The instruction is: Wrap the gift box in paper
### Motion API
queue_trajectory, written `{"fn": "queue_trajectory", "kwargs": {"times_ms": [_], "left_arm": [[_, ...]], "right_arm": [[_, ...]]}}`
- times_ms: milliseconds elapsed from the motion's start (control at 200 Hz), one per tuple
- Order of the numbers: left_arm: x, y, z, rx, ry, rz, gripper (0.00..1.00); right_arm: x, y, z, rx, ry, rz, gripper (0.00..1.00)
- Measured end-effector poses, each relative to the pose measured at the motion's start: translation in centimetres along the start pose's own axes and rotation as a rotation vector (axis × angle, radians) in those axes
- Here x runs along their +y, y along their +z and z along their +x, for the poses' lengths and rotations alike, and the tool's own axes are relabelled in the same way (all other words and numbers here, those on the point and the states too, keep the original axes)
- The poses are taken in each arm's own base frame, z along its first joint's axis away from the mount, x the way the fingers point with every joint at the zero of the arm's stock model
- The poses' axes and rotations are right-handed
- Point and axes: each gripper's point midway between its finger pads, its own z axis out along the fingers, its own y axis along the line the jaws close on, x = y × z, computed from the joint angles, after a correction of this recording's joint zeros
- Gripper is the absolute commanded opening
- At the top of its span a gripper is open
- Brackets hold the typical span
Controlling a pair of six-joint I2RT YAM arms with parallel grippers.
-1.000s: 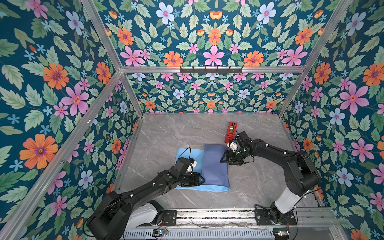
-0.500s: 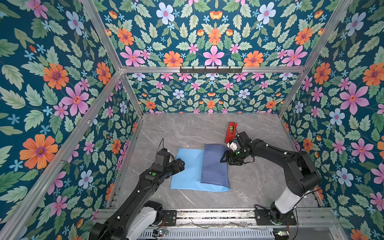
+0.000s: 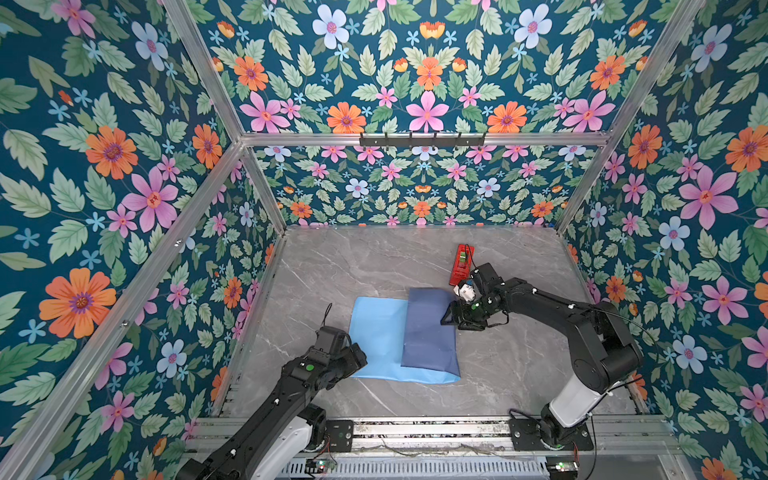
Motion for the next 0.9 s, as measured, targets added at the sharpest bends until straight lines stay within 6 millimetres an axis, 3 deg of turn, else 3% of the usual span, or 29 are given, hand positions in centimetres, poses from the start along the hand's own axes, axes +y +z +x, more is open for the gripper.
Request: {"fn": "queue_trajectory", "kwargs": {"times_ms": [375, 560, 900], "left_arm": [[-3.8, 1.2, -0.9, 0.035, 0.114, 0.139, 0.86], [-5.7, 1.3, -2.6, -0.002, 0.200, 0.196, 0.86], [-6.4, 2.6, -6.0, -0.030, 0.204, 0.224, 0.79]], "right_arm": [[0.0, 0.1, 0.0, 0.002, 0.000, -0.004, 0.74], [0.1, 0.1, 0.0, 0.002, -0.001, -0.001, 0.74], [0.3, 0.4, 0.1, 0.010, -0.007, -0.004, 0.74]]}}
